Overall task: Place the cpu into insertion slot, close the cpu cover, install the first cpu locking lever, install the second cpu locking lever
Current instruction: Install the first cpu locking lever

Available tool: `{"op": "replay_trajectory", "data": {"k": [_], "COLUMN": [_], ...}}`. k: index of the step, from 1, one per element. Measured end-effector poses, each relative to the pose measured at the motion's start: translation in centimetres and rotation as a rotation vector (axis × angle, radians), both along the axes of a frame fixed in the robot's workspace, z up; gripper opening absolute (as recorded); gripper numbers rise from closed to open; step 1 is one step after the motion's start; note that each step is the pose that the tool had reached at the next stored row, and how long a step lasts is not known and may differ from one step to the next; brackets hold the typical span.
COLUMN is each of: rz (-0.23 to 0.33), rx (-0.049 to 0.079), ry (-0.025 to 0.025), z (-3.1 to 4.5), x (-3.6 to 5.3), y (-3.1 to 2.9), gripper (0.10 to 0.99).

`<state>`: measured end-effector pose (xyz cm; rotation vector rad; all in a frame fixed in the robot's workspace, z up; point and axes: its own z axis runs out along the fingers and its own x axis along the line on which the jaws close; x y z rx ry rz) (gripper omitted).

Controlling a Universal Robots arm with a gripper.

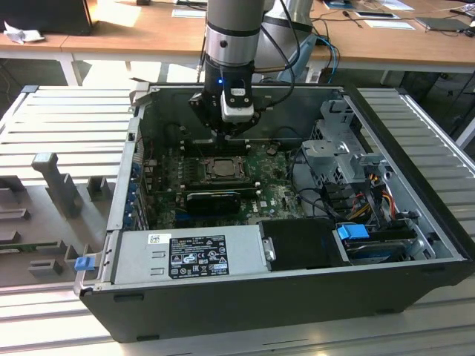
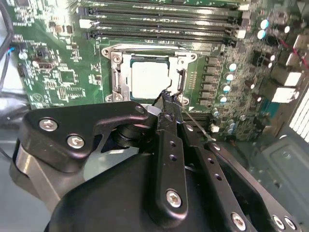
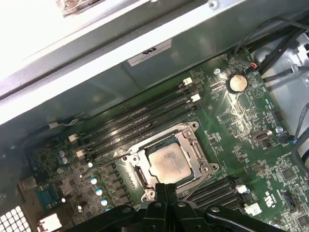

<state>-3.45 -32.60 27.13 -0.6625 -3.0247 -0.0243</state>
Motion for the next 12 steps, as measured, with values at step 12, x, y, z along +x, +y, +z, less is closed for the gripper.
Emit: {"op": "replay_trajectory", "data": {"k": [12], "rz": [0.251], "rx": [0.0], "ry": [-0.0005], "z": [0.0], "x": [0.0], "y": [0.0], "gripper": [0.106]}}
